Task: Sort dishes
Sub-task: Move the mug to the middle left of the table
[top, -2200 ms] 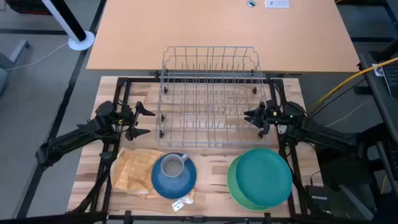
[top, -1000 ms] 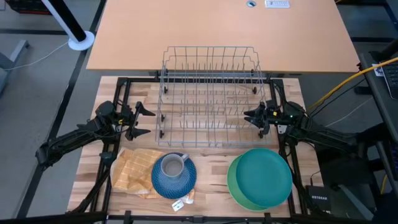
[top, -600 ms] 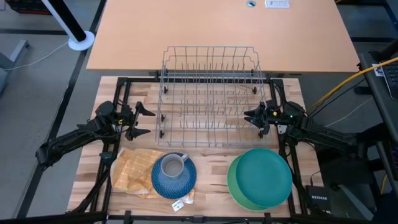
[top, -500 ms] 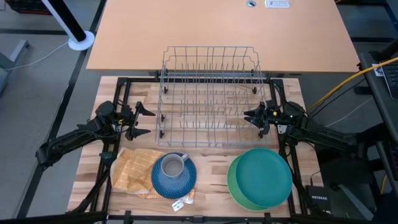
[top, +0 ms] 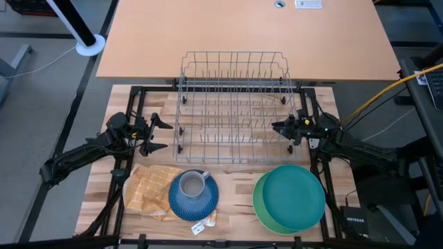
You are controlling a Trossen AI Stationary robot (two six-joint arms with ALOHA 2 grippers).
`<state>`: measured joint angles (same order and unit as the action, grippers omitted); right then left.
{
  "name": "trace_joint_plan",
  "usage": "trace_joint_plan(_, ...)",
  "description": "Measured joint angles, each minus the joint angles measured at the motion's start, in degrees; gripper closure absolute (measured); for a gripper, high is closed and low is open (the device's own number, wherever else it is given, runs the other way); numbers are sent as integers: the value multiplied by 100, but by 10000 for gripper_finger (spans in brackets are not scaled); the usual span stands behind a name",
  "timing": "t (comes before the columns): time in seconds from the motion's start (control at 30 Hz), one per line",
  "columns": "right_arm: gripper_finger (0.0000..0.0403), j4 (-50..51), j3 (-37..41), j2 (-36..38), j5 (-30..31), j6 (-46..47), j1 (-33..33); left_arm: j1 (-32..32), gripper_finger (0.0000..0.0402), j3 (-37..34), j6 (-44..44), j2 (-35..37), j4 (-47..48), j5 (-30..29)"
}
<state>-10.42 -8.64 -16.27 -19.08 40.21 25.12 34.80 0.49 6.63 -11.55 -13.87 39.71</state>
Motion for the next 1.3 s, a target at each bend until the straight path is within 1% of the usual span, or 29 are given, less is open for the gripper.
trace_joint_plan(0.2, 219, -1391, 0, 1, 1038, 145, 0, 1, 13, 0, -40, -2, -2, -1)
trace_joint_plan(0.27, 220, -1834, 0, 2, 1205, 146, 0, -1, 13, 1, -59, -1, -4, 2)
trace_joint_plan(0.33, 219, -2130, -2, 2, 1212, 146, 0, -1, 13, 1, 244, -1, -7, 3)
trace_joint_plan(0.4, 220, -2261, -2, 2, 1205, 151, 0, -1, 13, 1, 930, 0, -54, 5)
trace_joint_plan(0.47, 220, -2299, -2, 2, 1209, 152, 0, 0, 13, 1, 1854, 0, -130, 6)
trace_joint_plan(0.57, 220, -2288, -2, -16, 1212, 153, 0, -1, 13, 2, 3500, 0, -315, 4)
trace_joint_plan(0.63, 219, -2265, -2, -51, 1214, 153, 0, -1, 13, 0, 4765, 2, -338, 4)
trace_joint_plan(0.7, 220, -2254, -2, -90, 1216, 153, 0, 0, 13, 2, 5742, 0, -328, -3)
trace_joint_plan(0.83, 220, -2253, -2, -183, 1258, 153, -2, 1, 13, 2, 6847, 0, -314, -42)
trace_joint_plan(0.97, 219, -2253, -2, -290, 1268, 153, -2, -1, 13, 2, 7413, 0, -312, -135)
trace_joint_plan(1.07, 219, -2255, -2, -368, 1268, 153, -2, 0, 13, 1, 7451, 0, -388, -161)
trace_joint_plan(1.2, 219, -2253, -2, -463, 1268, 153, -2, 0, 13, 66, 7446, -1, -1123, -162)
trace_joint_plan(1.3, 220, -2253, -2, -506, 1268, 153, -2, 0, 13, 329, 7570, 5, -1942, -161)
